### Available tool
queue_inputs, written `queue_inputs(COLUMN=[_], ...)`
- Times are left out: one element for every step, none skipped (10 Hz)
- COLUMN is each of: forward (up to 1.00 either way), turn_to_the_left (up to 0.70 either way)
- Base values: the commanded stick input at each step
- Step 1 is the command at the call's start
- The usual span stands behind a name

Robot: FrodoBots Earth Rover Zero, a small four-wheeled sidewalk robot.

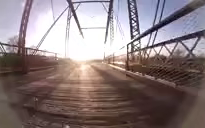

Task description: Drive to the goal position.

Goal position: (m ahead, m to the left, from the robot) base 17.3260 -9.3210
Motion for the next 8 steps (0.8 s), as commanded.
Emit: queue_inputs(forward=[0.7,0.7,0.7,0.7,0.7,0.7,0.7,0.7], turn_to_the_left=[0.0,0.0,0.0,0.0,0.0,0.0,0.0,0.0])
